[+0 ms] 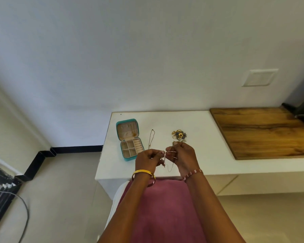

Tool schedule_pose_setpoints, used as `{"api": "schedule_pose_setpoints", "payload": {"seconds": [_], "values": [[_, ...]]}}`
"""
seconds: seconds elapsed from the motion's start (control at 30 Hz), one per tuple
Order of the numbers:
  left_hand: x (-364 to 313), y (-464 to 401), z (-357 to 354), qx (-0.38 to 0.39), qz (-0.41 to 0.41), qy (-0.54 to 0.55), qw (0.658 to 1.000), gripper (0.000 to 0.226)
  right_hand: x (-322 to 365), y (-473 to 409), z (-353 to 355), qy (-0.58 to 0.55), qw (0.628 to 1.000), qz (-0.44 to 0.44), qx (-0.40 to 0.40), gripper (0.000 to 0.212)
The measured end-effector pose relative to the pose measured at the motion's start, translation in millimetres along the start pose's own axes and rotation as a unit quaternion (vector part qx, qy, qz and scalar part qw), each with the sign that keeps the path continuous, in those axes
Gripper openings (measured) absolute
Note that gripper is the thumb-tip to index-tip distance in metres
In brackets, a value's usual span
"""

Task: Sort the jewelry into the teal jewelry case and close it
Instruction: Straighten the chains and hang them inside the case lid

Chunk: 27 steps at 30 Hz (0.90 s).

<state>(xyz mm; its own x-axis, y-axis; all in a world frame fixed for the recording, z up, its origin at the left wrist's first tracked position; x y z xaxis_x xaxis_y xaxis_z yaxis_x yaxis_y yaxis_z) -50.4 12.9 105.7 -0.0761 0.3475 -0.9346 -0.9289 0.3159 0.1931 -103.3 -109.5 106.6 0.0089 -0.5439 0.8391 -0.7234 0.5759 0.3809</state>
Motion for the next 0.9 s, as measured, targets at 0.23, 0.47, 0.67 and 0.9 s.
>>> {"api": "schedule_pose_setpoints", "payload": {"seconds": [0.23,0.47,0.67,0.9], "values": [[-18.1,18.7,7.0,0.047,0.057,0.178,0.981,0.017,14.2,20.4,-11.3,-0.148,0.986,-0.053,0.058,0.018],[-32.7,33.5,29.7,0.032,0.068,0.334,0.940,0.017,22.5,29.1,-0.9,-0.043,0.995,-0.028,0.088,0.013],[-42.1,42.2,37.1,0.033,0.062,0.365,0.928,0.015,11.0,30.8,5.5,-0.079,0.993,-0.063,0.068,0.006],[-47.9,37.7,63.0,0.050,0.043,0.303,0.951,0.016,10.9,21.5,41.2,-0.049,0.998,-0.033,-0.007,0.006]]}}
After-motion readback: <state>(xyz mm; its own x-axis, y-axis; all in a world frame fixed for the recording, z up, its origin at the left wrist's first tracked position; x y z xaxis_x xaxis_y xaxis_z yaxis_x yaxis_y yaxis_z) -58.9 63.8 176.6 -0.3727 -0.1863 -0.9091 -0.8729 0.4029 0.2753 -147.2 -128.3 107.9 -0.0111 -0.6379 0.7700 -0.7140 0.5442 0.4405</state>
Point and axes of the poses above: each hand's wrist, its own y-axis away from the middle knuckle, its own z-axis out of the back of the hand, x = y × z, the point moved 7 cm from there along -y, towards the middle knuckle, and after that the axes turned 10 degrees about -y, right-handed, at the moved point
